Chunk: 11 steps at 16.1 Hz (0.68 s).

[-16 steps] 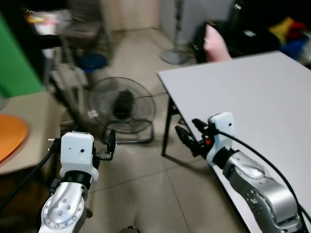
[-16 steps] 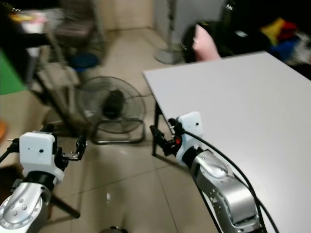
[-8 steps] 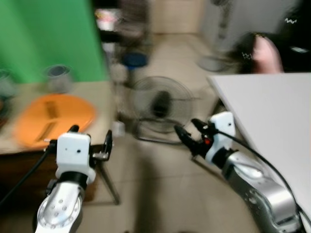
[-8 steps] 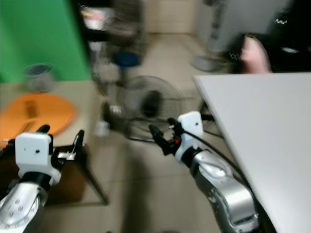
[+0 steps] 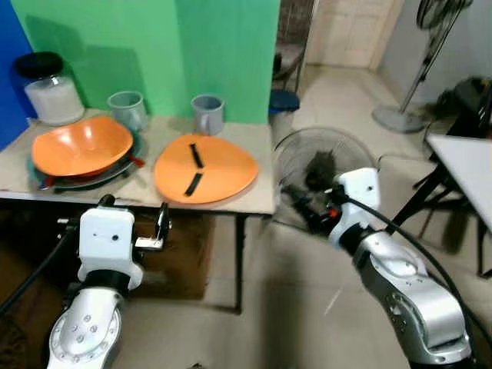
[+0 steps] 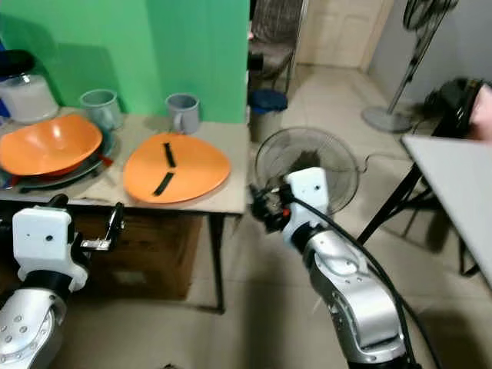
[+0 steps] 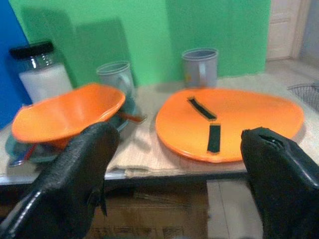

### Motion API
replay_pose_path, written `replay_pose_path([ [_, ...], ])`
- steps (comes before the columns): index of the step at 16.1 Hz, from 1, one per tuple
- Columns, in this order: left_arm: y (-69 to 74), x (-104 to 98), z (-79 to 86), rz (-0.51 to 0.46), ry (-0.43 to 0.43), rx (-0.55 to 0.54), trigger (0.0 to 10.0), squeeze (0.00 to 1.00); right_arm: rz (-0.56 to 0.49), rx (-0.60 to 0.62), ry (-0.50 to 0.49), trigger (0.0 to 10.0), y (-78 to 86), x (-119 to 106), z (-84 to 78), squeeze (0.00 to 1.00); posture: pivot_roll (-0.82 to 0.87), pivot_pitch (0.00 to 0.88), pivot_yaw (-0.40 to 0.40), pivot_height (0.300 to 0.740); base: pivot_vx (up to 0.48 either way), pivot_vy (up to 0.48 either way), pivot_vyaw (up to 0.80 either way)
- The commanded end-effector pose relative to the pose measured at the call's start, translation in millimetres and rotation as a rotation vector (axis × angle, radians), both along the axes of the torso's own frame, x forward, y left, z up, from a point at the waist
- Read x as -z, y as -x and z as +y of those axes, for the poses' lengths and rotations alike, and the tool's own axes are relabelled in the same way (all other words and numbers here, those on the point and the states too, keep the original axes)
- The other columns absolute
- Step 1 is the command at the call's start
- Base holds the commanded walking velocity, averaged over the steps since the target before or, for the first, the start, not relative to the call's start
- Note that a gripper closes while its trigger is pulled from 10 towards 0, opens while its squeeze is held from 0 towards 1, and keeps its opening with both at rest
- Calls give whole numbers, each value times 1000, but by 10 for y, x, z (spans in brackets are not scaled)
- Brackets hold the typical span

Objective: Setting the table

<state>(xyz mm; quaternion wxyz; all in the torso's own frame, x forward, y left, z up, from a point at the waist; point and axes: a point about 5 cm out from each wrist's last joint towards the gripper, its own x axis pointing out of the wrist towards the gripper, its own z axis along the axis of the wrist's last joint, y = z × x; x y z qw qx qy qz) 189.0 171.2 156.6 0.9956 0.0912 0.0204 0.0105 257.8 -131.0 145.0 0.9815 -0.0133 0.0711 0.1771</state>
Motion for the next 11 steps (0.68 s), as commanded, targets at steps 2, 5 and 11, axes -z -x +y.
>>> replay_pose_path([
  [2,-20,-60,21,-29,-45,-12,10000,0,15,16,-29,10000,-57,18,5,0,-10,30,-1,740,0,0,0],
  [5,-76,-73,34,-54,-42,-25,10000,0,45,199,-142,10000,-114,111,-237,0,-16,30,17,740,0,0,0],
  [11,-93,-66,43,-54,-25,-11,10000,0,-5,64,-124,10000,-137,-19,-78,0,-21,32,30,740,199,0,133],
])
